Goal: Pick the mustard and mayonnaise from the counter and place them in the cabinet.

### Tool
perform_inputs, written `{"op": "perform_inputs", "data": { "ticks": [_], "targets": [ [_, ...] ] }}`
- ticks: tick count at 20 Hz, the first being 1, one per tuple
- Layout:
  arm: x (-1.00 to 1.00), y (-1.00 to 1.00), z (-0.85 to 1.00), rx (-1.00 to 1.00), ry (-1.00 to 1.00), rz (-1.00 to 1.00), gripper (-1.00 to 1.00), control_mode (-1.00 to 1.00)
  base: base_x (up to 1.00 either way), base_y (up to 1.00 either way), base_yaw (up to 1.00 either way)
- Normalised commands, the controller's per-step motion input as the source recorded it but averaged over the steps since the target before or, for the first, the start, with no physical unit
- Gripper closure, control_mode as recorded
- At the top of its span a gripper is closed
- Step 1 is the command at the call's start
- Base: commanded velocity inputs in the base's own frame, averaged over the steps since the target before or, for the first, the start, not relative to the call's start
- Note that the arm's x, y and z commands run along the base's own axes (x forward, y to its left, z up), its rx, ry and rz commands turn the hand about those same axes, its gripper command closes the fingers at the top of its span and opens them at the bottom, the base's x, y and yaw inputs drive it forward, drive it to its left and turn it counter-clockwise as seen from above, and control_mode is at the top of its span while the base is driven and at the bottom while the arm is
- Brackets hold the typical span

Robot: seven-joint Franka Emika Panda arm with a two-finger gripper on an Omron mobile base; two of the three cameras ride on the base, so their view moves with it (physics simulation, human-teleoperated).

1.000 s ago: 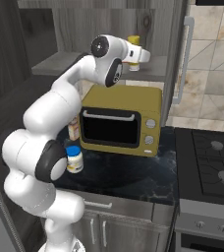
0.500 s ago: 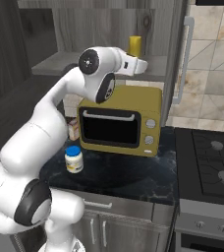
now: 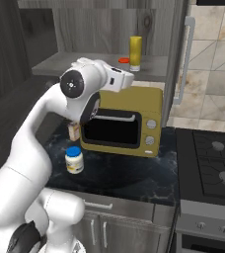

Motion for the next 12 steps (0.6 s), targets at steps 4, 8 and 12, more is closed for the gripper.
{"op": "perform_inputs", "data": {
  "ticks": [4,8,12],
  "targets": [
    [-0.58,0.41,-0.07,0.02,0.00,0.15,-1.00,-1.00,0.00,0.00,0.00],
    [-0.43,0.35,-0.16,0.00,0.01,0.15,-1.00,-1.00,0.00,0.00,0.00],
    [-0.24,0.17,-0.25,0.01,0.09,0.10,-1.00,-1.00,0.00,0.00,0.00]
  ]
}}
